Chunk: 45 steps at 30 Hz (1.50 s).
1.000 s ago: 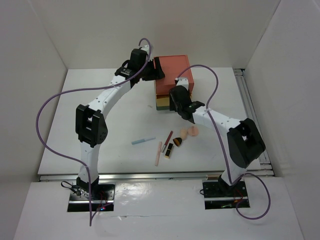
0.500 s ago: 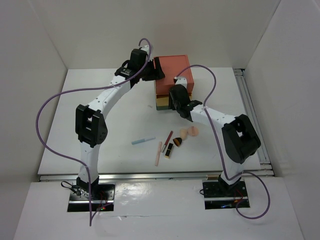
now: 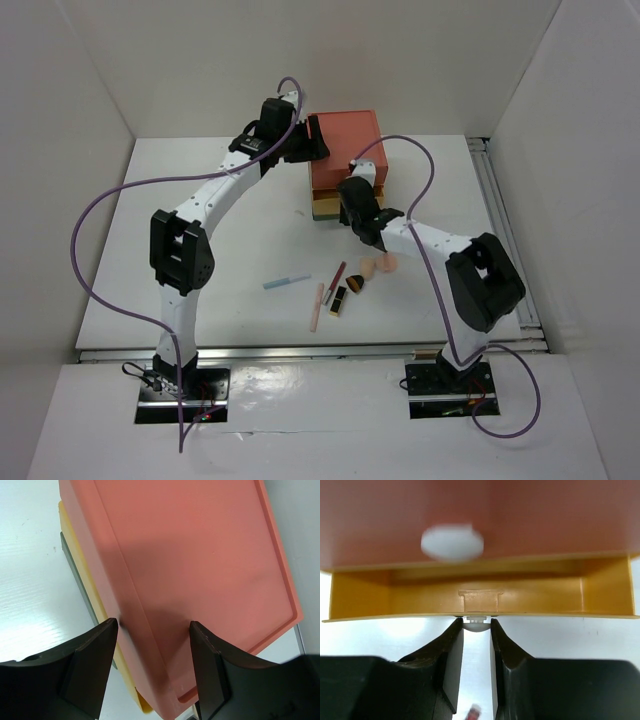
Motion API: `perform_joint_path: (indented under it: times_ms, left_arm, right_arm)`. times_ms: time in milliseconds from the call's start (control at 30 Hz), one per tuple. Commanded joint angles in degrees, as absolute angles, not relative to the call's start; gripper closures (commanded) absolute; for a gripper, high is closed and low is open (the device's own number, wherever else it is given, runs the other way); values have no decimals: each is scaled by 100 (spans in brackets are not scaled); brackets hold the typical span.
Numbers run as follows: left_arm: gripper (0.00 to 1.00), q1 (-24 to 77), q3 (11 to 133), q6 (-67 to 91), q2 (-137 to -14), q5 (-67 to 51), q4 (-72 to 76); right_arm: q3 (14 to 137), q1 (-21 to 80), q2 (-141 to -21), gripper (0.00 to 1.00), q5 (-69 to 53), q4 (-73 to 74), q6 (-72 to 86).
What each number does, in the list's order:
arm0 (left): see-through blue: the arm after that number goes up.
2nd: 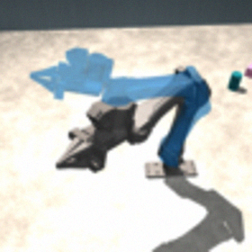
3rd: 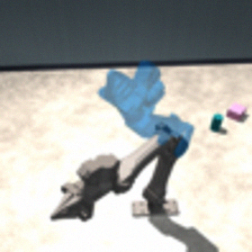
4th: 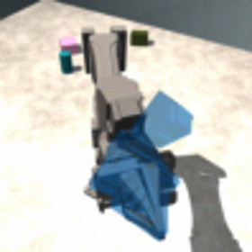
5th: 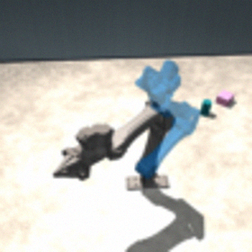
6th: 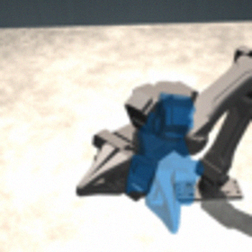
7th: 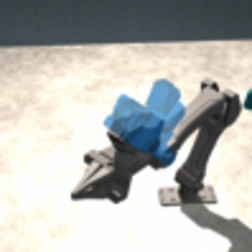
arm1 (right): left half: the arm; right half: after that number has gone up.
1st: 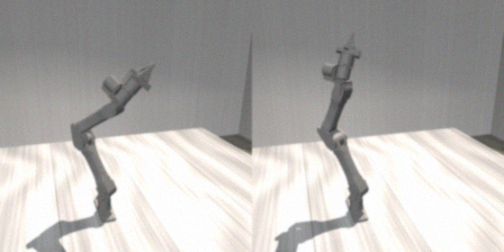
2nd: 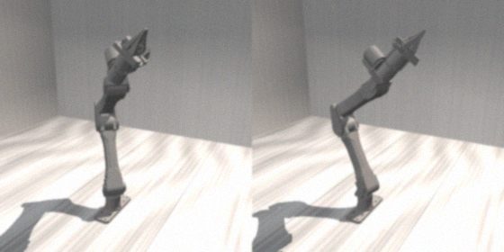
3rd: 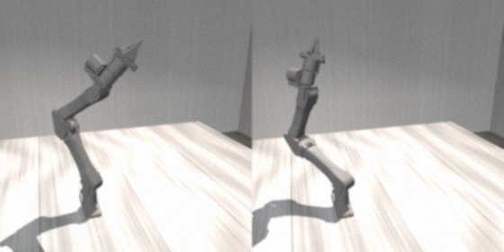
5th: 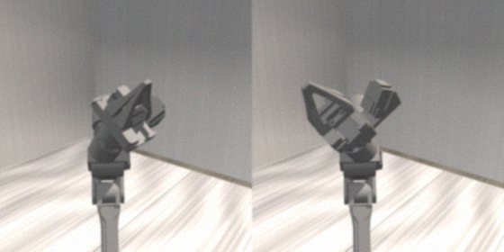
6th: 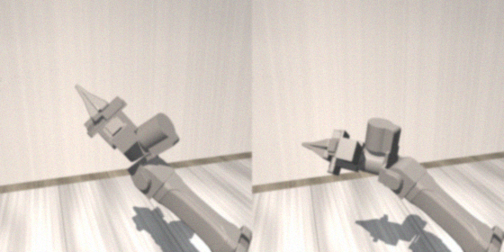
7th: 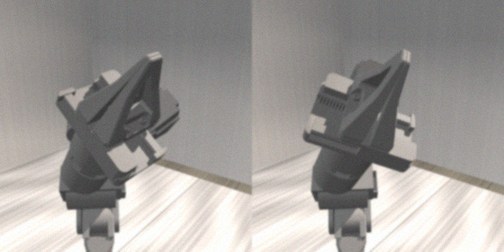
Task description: Organize the makeup
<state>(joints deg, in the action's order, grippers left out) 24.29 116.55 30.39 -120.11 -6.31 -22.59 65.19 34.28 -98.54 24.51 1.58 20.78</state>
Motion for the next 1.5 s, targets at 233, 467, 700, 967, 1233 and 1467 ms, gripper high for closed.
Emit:
perform_joint_path:
  times_ms: [233,467,700,967,1233,1467]
  left_arm:
    - [29,2496,11417,2865,-12015,-642,-3085]
    - [29,2496,11417,2865,-12015,-642,-3085]
    - [19,2496,11549,2656,-11892,-527,-3216]
    - [0,2320,11068,2320,-10532,-72,-3472]
    - [0,2206,8158,2899,-8202,623,-3129]
    - [0,2092,6988,3216,-7252,677,-3182]
  right_arm:
    - [5423,4446,-8614,100,3032,869,2821]
    - [5142,4878,-8191,99,3137,1125,3226]
    - [5519,4992,-8244,36,3253,1555,3076]
    - [5460,5510,-8007,18,2594,2575,3426]
    - [4738,6020,-8059,24,2531,2321,4579]
    - [4544,6073,-8296,28,2681,2092,5088]
